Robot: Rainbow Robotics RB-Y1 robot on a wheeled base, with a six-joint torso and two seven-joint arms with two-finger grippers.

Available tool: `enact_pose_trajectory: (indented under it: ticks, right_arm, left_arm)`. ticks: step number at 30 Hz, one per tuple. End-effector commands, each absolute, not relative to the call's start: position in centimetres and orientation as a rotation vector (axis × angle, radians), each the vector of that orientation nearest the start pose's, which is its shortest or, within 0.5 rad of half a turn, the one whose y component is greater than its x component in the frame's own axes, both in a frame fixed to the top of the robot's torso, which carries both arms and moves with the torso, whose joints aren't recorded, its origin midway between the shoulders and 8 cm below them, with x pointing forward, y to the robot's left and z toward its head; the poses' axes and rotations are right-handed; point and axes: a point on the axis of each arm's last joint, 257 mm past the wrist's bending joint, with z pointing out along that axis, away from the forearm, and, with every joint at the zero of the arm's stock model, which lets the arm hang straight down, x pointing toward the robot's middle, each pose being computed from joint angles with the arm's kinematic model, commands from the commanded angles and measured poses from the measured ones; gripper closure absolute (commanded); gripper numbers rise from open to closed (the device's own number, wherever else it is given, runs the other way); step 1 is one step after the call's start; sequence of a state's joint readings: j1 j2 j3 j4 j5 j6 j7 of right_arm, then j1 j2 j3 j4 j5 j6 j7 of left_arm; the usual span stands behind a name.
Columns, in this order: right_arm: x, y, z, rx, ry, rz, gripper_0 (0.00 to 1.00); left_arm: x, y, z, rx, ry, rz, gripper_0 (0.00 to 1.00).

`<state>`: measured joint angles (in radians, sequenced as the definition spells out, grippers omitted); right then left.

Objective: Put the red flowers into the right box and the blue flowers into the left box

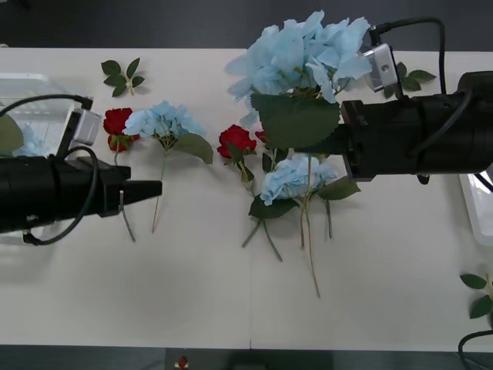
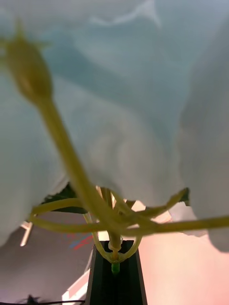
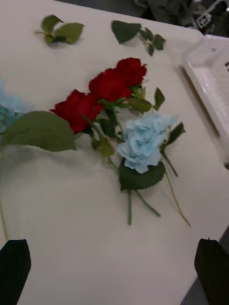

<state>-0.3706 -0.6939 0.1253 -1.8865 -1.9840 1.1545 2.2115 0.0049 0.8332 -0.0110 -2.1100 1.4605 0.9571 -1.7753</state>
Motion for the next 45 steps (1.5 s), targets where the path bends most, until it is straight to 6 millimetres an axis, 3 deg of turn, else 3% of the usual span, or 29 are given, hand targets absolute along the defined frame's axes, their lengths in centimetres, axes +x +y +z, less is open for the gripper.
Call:
enact_pose_trajectory:
  ticks: [1, 8, 13, 19, 26, 36, 45]
  right_arm:
    - [35.7, -2.4, -3.2, -1.074, 1.525, 1.313, 1.0]
    - [34.7, -0.3, -4.3, -1.077, 1.531, 1.365, 1.0]
    - [34.6, 1.1, -4.7, -1.058, 1.526, 1.384, 1.0]
    - [34.7, 1.4, -4.7, -1.059, 1.523, 1.381, 1.0]
    - [34.7, 1.4, -4.7, -1.06, 1.521, 1.38, 1.0]
    - [35.2, 1.4, -4.4, -1.034, 1.517, 1.374, 1.0]
    - [35.3, 1.4, -4.2, -1.03, 1.509, 1.371, 1.0]
  left_arm:
    - [35.5, 13.5, -18.1, 0.773, 1.995, -0.878, 0.0]
    - [30.5, 10.3, -19.9, 0.992, 1.848, -0.961, 0.0]
    - [28.3, 7.0, -19.2, 1.069, 1.685, -1.018, 0.0]
    - [28.6, 2.4, -17.4, 1.004, 1.522, -1.037, 0.0]
    - [29.3, -1.2, -15.3, 0.867, 1.463, -1.095, 0.0]
    - [30.2, -3.6, -13.4, 0.809, 1.407, -1.12, 0.0]
    - [33.2, -4.4, -15.1, 0.773, 1.442, -1.121, 0.0]
